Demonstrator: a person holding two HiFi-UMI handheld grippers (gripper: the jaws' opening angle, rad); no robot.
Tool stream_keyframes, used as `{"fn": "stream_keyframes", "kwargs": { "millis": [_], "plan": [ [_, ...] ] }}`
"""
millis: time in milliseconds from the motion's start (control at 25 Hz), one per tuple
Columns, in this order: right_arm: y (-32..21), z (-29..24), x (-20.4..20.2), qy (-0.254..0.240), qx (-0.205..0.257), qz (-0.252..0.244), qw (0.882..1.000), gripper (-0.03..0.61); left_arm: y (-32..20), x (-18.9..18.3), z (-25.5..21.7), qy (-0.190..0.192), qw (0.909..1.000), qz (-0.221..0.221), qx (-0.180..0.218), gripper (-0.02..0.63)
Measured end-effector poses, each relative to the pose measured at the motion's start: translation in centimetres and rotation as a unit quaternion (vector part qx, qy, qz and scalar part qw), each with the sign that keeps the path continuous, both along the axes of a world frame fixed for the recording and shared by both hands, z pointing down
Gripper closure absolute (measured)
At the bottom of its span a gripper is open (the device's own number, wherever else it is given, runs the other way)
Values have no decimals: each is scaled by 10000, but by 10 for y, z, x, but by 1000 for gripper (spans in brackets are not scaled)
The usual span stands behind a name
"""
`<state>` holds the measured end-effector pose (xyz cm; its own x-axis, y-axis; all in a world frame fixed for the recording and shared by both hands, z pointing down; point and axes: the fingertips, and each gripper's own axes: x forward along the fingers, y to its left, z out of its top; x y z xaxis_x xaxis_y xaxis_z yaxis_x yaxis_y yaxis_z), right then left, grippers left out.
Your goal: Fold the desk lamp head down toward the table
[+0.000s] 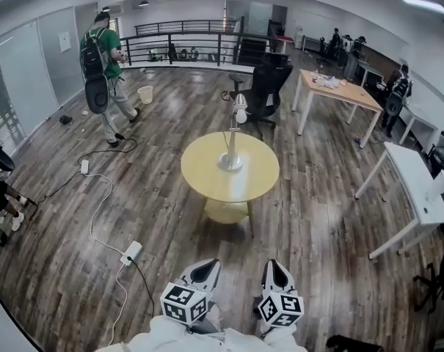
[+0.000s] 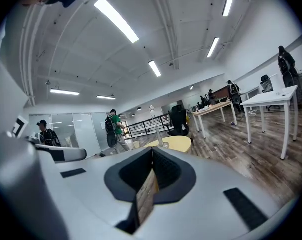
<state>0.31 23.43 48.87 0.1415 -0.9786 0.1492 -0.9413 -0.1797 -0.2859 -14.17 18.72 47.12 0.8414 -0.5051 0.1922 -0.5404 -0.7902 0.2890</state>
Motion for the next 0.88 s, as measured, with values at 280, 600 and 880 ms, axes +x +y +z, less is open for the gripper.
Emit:
{"fn": "stream_keyframes", "kwargs": {
  "millis": [280, 600, 880],
  "plan": [
    [-58, 1, 18, -14, 33, 79, 10000, 566, -57, 18, 1, 11, 9999, 137, -6, 612],
    [-130, 2, 21, -17, 66, -44, 10000, 565, -122, 29, 9, -36, 9997, 240, -81, 612],
    [-157, 5, 44, -45, -80, 231, 9997, 565, -155, 42, 9, -34, 9991, 391, -184, 612]
  ]
}}
